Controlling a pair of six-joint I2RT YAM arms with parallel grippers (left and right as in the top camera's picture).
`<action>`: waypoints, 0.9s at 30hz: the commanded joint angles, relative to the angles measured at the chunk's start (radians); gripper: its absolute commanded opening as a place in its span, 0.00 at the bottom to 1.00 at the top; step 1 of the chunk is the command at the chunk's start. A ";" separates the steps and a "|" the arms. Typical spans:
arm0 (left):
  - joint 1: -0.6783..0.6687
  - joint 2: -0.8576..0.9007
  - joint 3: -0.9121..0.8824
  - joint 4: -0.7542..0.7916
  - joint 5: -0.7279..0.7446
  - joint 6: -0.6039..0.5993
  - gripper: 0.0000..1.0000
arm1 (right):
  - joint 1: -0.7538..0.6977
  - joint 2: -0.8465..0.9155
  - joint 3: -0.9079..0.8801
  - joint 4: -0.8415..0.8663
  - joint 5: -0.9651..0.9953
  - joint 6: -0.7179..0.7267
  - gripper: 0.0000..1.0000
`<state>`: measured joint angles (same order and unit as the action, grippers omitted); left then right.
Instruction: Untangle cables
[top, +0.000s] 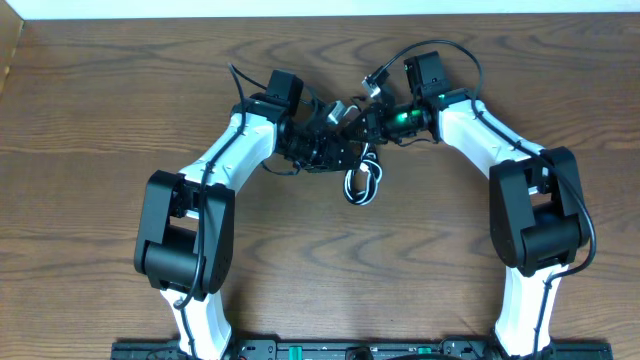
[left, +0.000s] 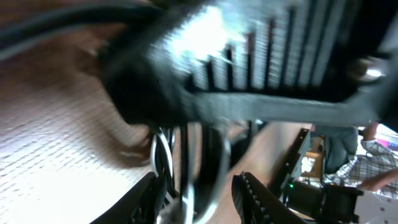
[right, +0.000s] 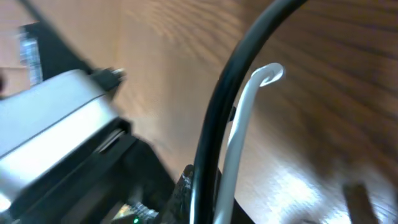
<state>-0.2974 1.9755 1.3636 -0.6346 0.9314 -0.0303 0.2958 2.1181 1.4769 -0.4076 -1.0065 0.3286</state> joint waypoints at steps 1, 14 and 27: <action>0.003 -0.016 -0.006 -0.003 -0.035 -0.003 0.40 | -0.005 0.006 0.002 0.007 -0.101 -0.031 0.01; 0.004 -0.016 -0.006 -0.004 -0.035 -0.002 0.09 | -0.016 0.006 0.002 0.008 -0.103 -0.030 0.01; 0.002 -0.015 -0.006 -0.003 -0.035 -0.002 0.35 | -0.023 0.006 0.002 0.008 -0.108 -0.026 0.01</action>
<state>-0.2974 1.9755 1.3636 -0.6353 0.9058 -0.0330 0.2779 2.1201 1.4769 -0.4000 -1.0737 0.3168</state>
